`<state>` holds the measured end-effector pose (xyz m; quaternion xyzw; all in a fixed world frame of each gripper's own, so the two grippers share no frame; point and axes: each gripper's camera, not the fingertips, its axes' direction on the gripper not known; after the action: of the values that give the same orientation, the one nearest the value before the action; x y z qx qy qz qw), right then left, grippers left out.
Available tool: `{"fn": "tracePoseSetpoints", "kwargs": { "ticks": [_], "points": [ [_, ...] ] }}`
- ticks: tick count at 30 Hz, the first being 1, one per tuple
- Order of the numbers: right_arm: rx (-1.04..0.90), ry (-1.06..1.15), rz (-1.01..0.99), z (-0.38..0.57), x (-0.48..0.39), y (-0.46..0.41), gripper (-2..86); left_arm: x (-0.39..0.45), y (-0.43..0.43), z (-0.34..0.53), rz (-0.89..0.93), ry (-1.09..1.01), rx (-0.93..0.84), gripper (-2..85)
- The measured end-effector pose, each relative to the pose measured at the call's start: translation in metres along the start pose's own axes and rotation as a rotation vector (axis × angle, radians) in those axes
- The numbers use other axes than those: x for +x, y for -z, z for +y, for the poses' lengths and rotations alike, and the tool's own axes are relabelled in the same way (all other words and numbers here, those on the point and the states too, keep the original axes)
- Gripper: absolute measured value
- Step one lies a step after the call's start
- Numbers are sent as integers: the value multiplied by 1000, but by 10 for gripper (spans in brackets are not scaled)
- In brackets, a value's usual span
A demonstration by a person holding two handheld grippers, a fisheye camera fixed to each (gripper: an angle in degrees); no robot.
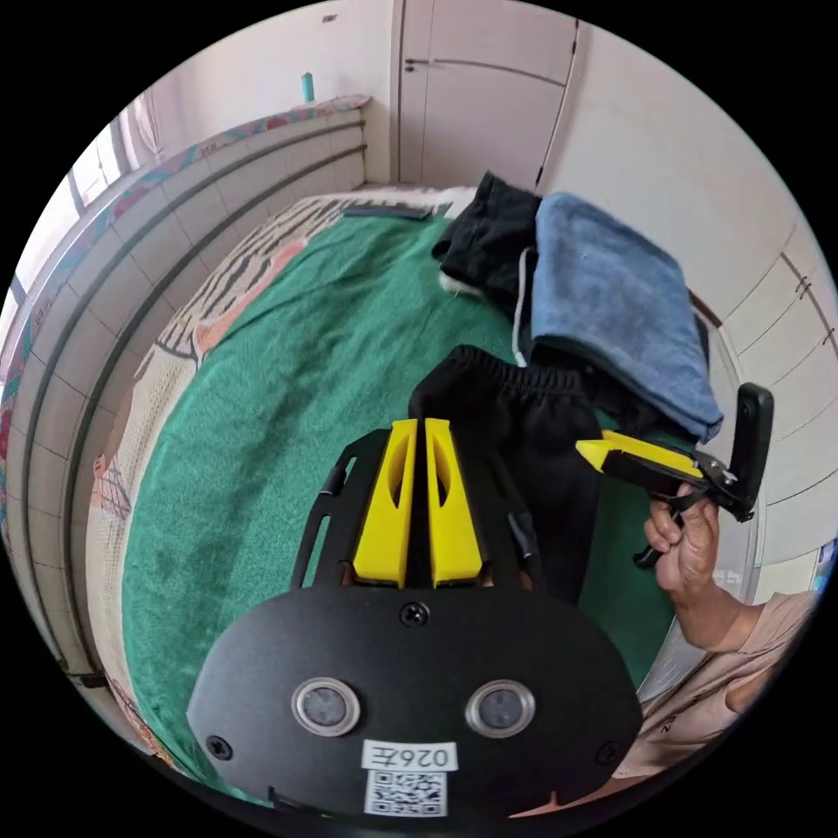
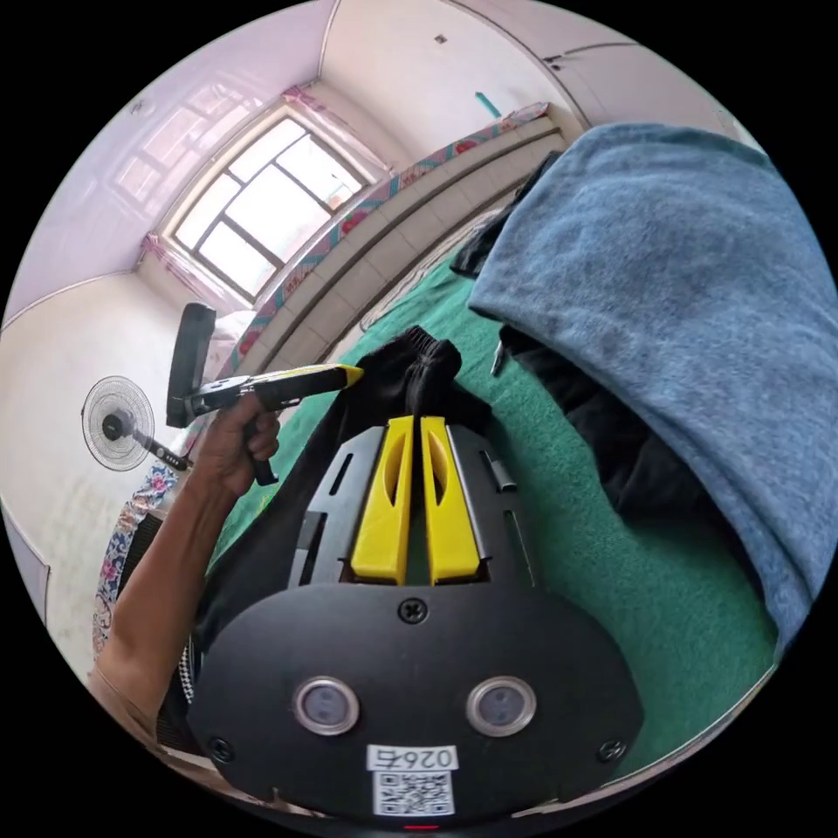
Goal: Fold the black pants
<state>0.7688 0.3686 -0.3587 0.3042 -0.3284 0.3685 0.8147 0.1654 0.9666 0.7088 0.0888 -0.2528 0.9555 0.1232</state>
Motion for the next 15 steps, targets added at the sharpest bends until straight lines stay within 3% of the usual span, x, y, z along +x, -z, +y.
{"fn": "tracePoseSetpoints", "kwargs": {
  "ticks": [4,9,13,15],
  "points": [
    [-25,-52,17,-8,-2,19,0,10,-4,-25,-80,-31,-56,0],
    [-13,-102,18,-15,-4,40,26,21,-12,-21,-280,-132,-256,-7],
    [126,123,88,-20,-59,78,3,22,7,14,-297,-156,-248,-7],
    [97,219,93,-22,-82,74,-4,18,15,55,-257,-122,-195,-7]
  ]
}}
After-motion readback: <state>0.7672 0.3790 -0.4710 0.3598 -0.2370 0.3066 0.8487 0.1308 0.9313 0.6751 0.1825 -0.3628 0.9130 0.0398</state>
